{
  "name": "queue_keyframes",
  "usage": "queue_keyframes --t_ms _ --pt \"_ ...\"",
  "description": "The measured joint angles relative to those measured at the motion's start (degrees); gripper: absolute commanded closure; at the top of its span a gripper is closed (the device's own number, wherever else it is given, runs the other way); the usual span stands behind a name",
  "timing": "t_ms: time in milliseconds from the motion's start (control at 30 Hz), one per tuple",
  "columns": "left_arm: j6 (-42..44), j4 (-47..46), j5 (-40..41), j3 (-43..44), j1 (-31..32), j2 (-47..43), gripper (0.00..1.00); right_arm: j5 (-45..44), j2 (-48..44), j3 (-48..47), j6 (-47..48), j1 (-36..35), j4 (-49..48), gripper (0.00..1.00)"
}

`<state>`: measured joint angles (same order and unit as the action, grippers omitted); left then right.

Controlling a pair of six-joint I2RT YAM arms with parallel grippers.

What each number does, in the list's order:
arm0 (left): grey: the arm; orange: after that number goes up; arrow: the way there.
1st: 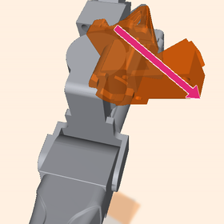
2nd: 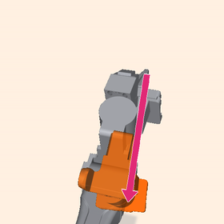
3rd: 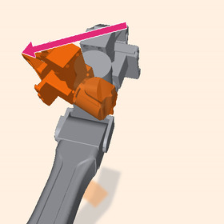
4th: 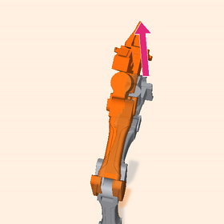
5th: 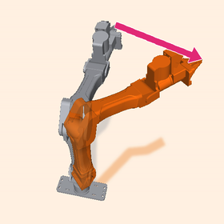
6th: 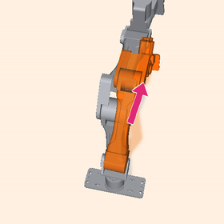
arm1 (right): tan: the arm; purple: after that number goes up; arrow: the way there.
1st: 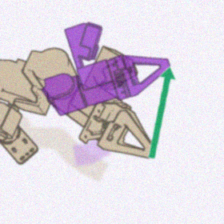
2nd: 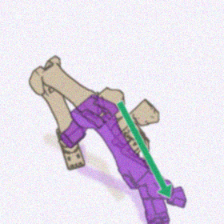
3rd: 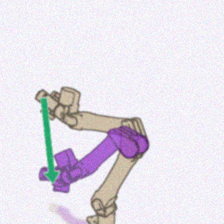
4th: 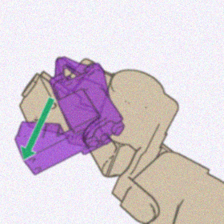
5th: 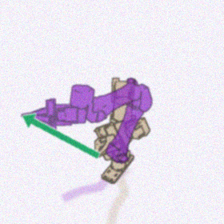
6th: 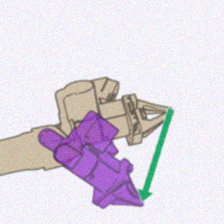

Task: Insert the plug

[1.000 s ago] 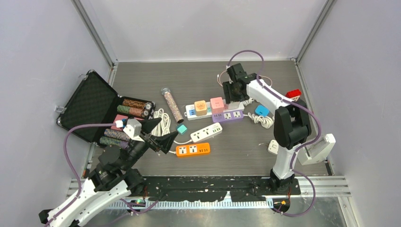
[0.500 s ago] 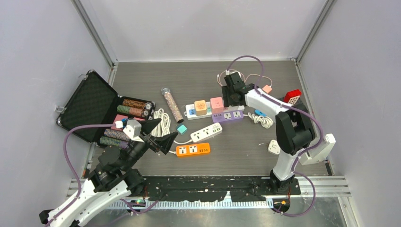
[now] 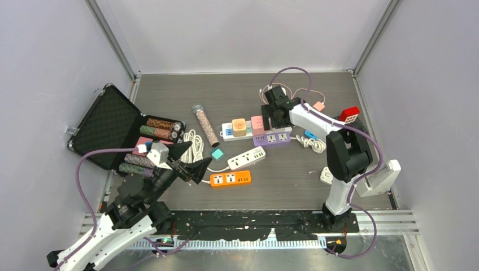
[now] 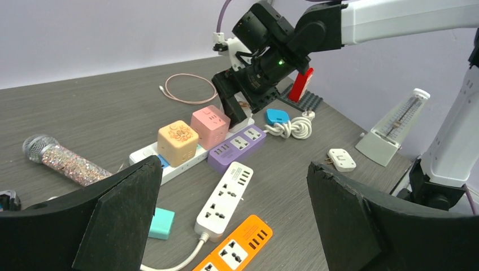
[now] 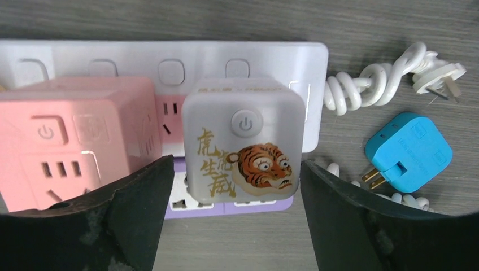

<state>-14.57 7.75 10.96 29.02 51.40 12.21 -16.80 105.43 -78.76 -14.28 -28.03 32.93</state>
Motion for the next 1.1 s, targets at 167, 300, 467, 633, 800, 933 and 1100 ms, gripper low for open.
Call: queue_keyframes --t_ms 167,300,467,633,800,933,1100 --pt "-0.48 1.01 2.03 0.00 0.00 0.00 0.00 2.99 -0.07 -2.93 0.48 0.96 4.24 0.08" --pt "-1.38 2.16 3.87 0.00 0.00 0.00 0.00 4.07 -2.54 -4.72 0.57 2.03 4.76 0.10" --pt "-1.79 2.82 4.50 0.00 0.00 0.33 0.00 4.11 -8.66 -4.04 -1.29 4.87 5.03 0.18" --pt "-1.81 2.80 4.50 -0.35 0.00 1.31 0.00 2.71 -14.27 -1.60 -5.81 12.72 3.78 0.22" --pt "-1.81 2.75 4.57 -1.20 0.00 2.19 0.00 -0.59 -11.91 -2.03 -11.39 20.85 2.03 0.21" --pt "-1.77 2.47 4.76 -1.42 0.00 3.28 0.00 -2.21 -4.46 -6.25 -15.50 24.39 1.86 0.17" --pt "-1.73 2.27 5.18 -1.42 0.00 4.79 0.01 -2.51 5.64 -14.05 -18.18 25.97 2.14 0.14"
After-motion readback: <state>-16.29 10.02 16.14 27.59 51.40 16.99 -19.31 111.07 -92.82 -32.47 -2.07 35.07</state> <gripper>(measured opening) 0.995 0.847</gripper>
